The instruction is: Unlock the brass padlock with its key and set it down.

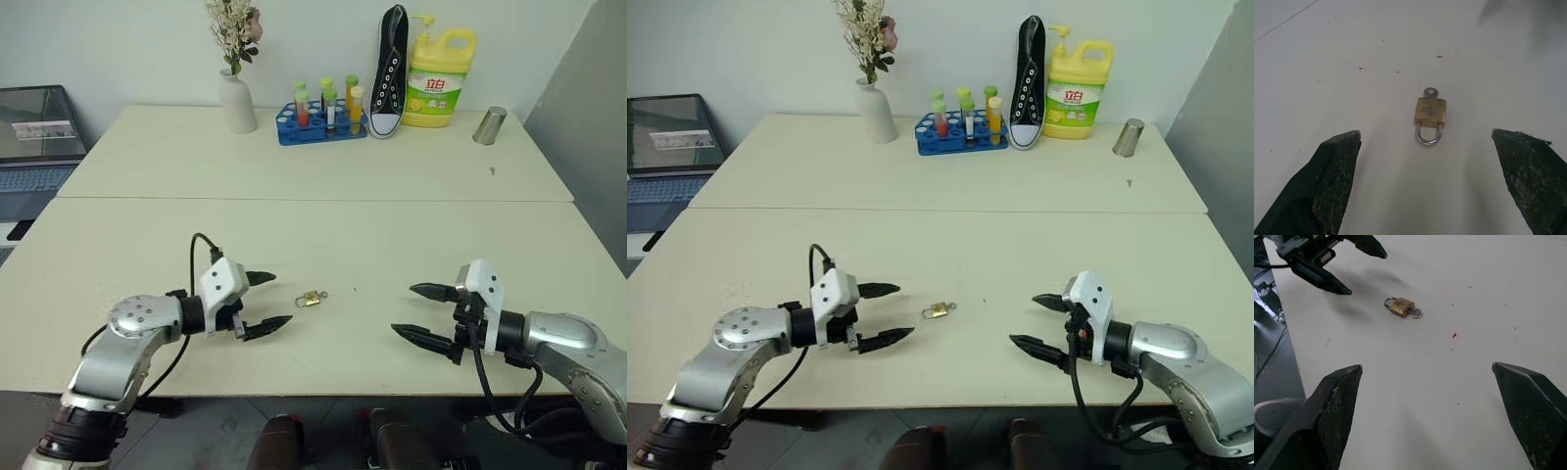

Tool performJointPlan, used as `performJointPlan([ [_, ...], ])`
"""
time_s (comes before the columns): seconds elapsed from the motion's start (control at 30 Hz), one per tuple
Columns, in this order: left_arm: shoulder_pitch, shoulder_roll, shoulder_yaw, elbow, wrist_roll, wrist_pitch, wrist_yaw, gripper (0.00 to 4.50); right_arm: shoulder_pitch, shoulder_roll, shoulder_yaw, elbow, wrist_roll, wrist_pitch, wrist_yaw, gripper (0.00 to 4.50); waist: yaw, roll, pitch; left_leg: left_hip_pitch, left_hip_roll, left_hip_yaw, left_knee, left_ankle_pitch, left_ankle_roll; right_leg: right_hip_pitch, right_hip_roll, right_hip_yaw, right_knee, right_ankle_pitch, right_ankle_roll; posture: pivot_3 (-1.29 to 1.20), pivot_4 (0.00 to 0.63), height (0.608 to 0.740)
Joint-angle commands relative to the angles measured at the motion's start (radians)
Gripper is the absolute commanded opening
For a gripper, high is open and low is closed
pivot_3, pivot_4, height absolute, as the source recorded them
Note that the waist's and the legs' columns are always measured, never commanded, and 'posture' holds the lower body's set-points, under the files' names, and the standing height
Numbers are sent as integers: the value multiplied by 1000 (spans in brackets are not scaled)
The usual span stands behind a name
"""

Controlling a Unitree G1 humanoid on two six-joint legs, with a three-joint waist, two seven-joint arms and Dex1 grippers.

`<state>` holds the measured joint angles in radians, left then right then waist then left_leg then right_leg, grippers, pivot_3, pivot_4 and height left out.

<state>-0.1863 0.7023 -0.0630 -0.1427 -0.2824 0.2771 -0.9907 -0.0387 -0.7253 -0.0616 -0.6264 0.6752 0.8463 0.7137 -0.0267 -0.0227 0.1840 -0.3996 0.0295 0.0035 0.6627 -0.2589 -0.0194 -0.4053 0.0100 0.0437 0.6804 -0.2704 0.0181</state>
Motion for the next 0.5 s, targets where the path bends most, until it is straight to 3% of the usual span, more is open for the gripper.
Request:
performJointPlan([
  [0.03,-55,-21,-50,47,41,-31,-9,4500,-14,-13,-28,-73,48,40,-27,4452,0,0,0,0,0,0,0,0,0,0,1,0,0,0,0,0,150,740],
  [0.5,-177,-104,-176,276,142,-122,-74,4500,29,-10,-25,-134,53,60,-112,4452,1,-1,-1,0,0,0,0,0,0,0,2,0,0,0,0,0,150,740],
])
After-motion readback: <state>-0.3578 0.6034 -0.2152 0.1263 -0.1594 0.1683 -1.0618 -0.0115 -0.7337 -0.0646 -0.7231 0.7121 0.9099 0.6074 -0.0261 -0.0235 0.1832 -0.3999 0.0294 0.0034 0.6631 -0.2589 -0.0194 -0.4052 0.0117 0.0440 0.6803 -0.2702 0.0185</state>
